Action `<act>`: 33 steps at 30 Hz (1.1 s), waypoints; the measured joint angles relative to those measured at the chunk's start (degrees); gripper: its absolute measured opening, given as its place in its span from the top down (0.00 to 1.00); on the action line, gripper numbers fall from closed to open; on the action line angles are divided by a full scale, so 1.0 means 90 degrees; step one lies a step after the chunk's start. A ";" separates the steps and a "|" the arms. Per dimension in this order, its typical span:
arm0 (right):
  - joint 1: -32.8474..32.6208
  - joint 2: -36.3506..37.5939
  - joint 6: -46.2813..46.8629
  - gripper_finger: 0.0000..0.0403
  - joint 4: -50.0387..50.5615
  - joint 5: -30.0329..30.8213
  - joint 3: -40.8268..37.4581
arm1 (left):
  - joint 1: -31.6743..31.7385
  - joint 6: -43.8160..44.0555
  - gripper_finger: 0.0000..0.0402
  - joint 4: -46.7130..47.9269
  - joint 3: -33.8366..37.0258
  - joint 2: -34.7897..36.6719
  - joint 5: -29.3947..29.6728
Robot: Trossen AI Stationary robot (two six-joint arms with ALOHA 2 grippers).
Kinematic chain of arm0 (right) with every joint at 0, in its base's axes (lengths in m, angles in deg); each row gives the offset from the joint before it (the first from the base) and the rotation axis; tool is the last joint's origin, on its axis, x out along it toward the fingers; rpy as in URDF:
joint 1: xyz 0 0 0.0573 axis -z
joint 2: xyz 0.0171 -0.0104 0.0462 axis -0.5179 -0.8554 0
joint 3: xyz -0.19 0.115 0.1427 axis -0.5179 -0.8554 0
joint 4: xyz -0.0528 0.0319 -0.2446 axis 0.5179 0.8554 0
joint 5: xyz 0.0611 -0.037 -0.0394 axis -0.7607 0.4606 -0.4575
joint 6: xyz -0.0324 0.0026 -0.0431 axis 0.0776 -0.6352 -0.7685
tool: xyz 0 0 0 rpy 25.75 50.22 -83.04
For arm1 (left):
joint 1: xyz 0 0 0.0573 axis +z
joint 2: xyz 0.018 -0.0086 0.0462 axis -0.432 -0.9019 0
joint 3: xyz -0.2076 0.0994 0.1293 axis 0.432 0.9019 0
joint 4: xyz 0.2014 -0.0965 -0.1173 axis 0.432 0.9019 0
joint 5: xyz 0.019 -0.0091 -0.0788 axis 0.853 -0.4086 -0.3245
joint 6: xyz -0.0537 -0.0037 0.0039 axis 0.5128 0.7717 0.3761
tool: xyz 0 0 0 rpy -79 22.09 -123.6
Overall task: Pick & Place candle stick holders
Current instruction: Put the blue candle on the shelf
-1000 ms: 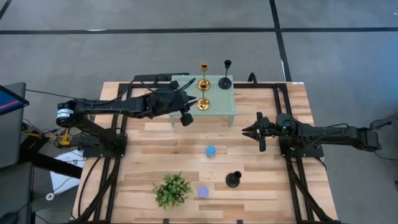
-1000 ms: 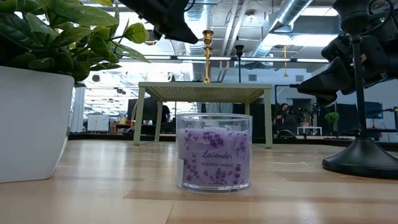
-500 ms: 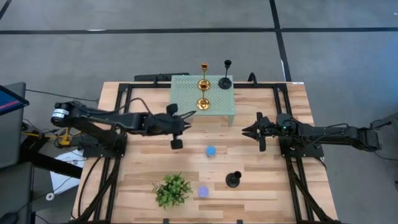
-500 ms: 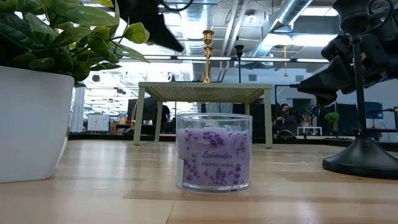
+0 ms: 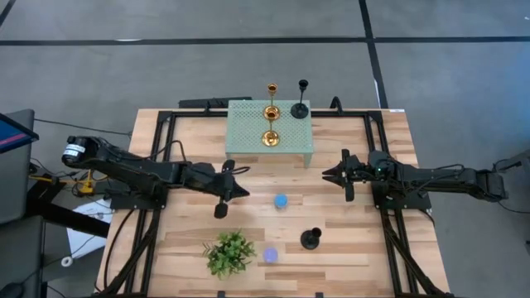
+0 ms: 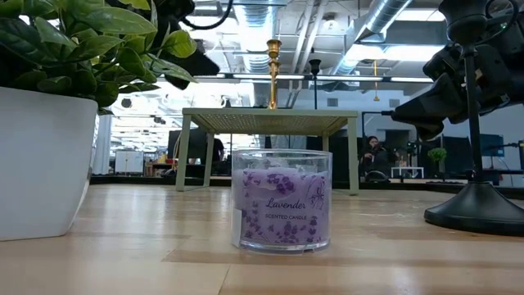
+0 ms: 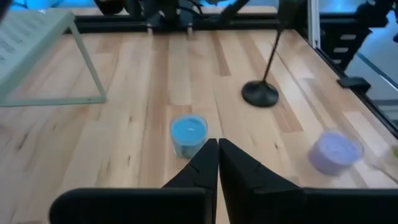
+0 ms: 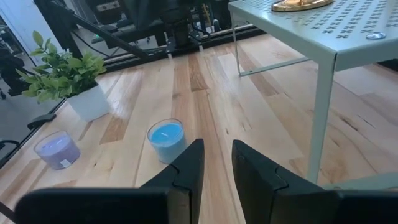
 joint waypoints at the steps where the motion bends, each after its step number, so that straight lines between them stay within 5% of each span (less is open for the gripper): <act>1: 0.0000 0.0000 0.0000 0.81 0.0004 -0.0001 -0.0001 | 0.0000 -0.0006 0.96 -0.0015 0.0037 0.0000 -0.0005; 6: 0.0000 0.0002 0.0000 0.81 0.0004 -0.0001 -0.0001 | 0.0114 -0.0076 0.95 -0.0465 0.0071 -0.0002 0.0034; 14: 0.0000 0.0002 -0.0124 0.81 0.0001 -0.0002 0.0000 | 0.0066 0.1676 0.99 -0.1448 0.0067 -0.0178 0.1433; 25: 0.0000 -0.0005 -0.0153 0.81 0.0066 -0.0002 0.0000 | -0.0134 0.2735 0.99 -0.1464 -0.0635 -0.1987 0.2476; 33: 0.0000 -0.0032 -0.0153 0.81 0.0174 -0.0002 -0.0001 | 0.0063 0.3793 0.99 0.0361 -0.1567 -0.2726 0.2528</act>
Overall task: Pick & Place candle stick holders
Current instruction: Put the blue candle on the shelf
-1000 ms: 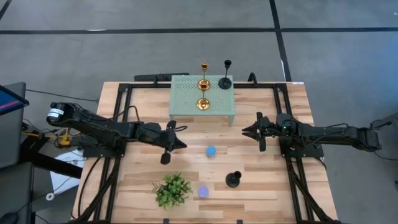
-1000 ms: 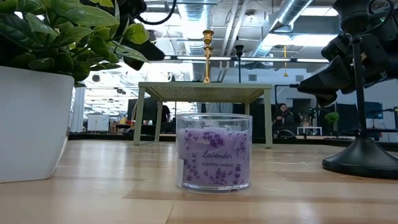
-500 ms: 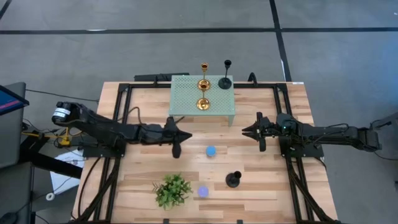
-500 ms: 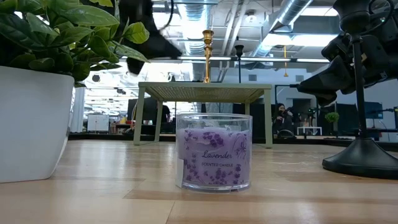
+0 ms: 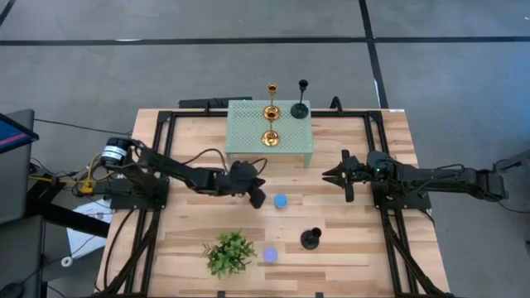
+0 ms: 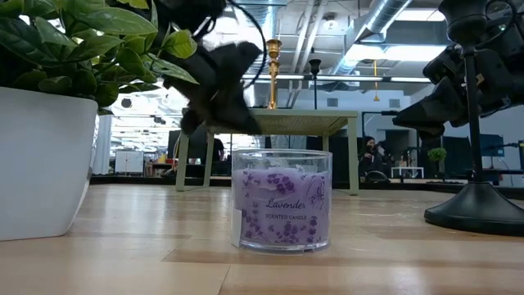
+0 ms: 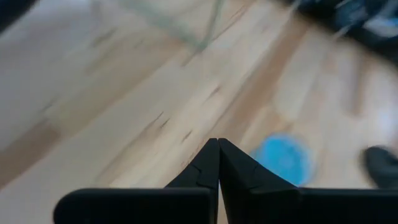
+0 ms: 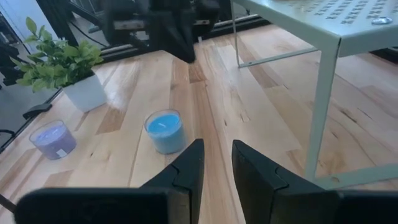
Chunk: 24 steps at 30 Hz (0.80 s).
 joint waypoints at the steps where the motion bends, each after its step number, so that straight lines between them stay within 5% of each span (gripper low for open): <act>1: 0.0001 0.0000 0.0000 0.81 0.0016 0.0000 0.0001 | 0.0019 0.0183 0.99 0.0244 -0.0106 -0.0047 -0.0002; 11: 0.0004 -0.0004 -0.0019 0.81 0.0021 0.0007 0.0000 | -0.0041 0.0758 0.99 0.0605 -0.0504 -0.0189 -0.0358; 24: 0.0006 -0.0005 -0.0015 0.81 0.0022 0.0019 0.0001 | -0.0128 0.0241 0.99 0.0293 -0.1401 -0.1473 -0.1368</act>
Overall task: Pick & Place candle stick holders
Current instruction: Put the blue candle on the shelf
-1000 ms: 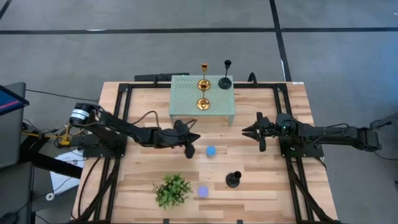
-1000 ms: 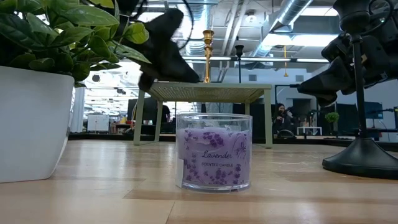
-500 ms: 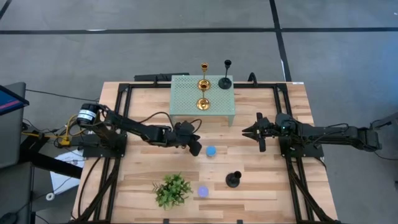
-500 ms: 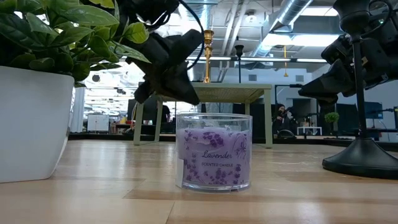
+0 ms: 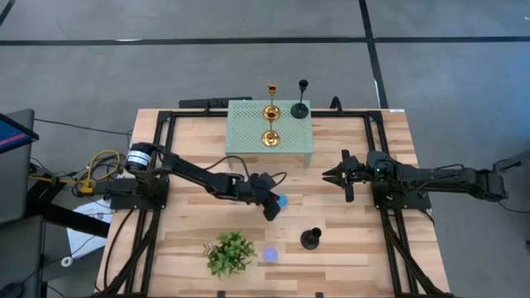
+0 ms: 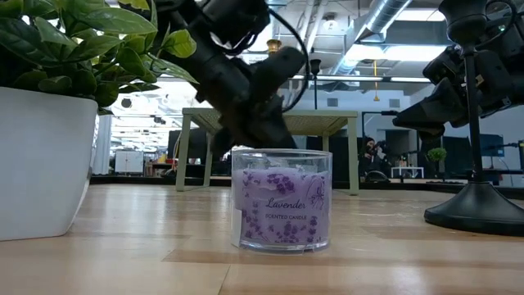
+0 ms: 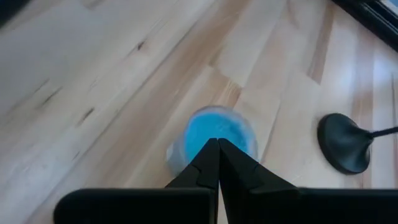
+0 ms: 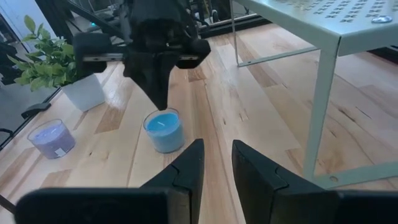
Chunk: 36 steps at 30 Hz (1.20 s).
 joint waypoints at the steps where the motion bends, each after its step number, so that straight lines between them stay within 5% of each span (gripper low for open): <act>1: 0.0001 0.0000 0.0000 0.81 0.0002 0.0000 -0.0002 | -0.0003 -0.0035 0.99 -0.0003 -0.0035 0.0000 0.0005; 36: 0.0001 0.0000 0.0017 0.81 0.0002 0.0000 -0.0002 | 0.0168 -0.0372 0.75 0.1084 -0.0028 0.0175 0.0357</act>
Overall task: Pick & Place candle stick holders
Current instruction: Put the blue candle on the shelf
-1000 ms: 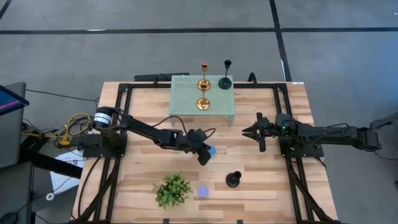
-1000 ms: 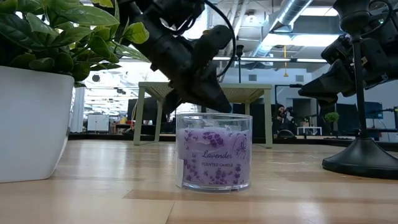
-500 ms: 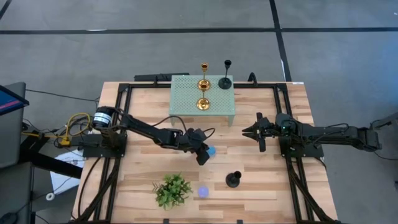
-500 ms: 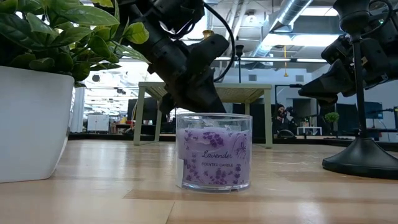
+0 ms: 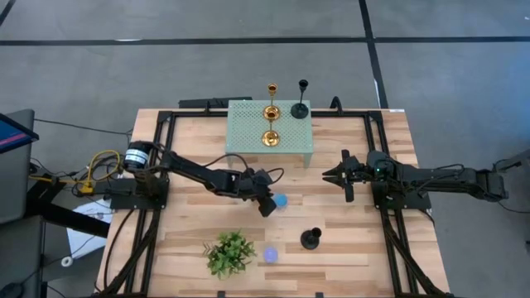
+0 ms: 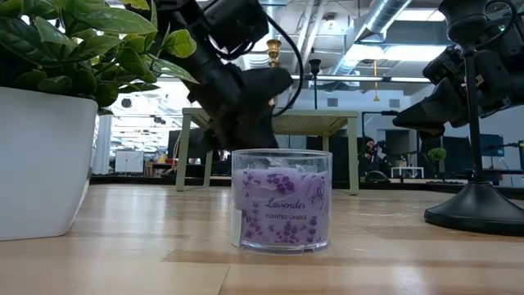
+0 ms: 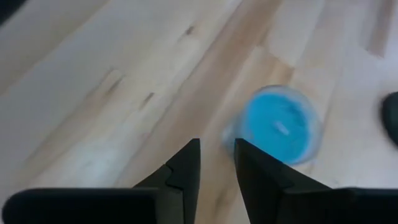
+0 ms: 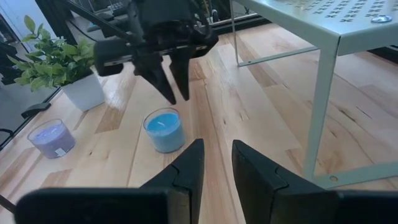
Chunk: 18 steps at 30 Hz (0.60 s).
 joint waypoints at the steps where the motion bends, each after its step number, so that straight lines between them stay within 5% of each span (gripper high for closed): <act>1: -0.0002 0.0000 0.0000 0.81 0.0000 0.0000 0.0002 | 0.0030 0.0000 0.75 0.0008 0.0002 0.0000 0.0000; 18: -0.0002 0.0000 -0.0019 0.81 0.0002 0.0000 0.0002 | 0.0117 0.0007 0.74 -0.0483 0.0002 0.0002 -0.0010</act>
